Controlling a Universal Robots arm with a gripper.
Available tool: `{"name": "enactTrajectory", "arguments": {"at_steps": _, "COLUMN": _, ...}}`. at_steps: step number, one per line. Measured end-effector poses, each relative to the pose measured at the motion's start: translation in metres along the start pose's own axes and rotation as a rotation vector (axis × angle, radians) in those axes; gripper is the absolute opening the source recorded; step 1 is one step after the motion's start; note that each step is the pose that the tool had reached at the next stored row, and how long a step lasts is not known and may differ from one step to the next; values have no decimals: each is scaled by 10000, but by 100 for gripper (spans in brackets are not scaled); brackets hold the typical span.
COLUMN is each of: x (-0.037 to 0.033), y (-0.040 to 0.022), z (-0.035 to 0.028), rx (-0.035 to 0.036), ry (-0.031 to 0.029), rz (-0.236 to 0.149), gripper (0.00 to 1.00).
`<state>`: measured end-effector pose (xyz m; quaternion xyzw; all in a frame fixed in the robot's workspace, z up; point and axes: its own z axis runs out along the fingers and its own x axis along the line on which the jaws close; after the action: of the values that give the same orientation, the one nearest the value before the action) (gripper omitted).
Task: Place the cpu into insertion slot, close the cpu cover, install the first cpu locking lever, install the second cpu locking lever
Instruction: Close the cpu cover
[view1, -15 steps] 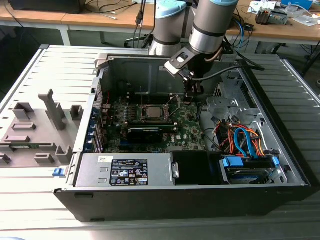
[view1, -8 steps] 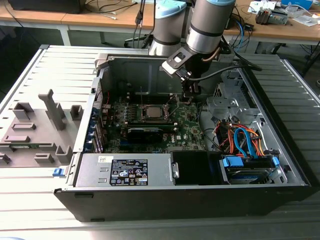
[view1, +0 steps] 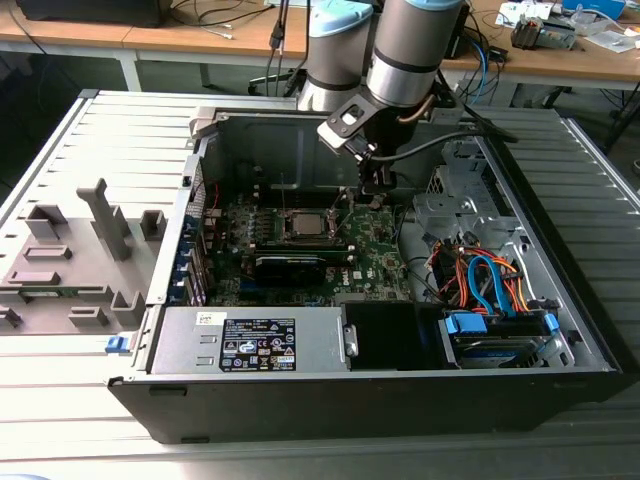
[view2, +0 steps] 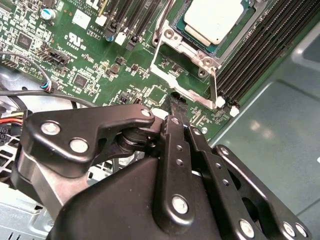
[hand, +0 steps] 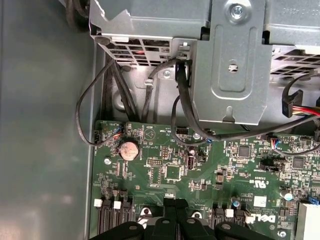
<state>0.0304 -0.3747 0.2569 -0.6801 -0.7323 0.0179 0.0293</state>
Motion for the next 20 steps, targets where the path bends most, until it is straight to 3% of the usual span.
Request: {"name": "enactTrajectory", "arguments": {"at_steps": 20, "x": 12, "y": -163, "z": 11, "rx": 0, "ry": 1, "rz": -1, "gripper": 11}}
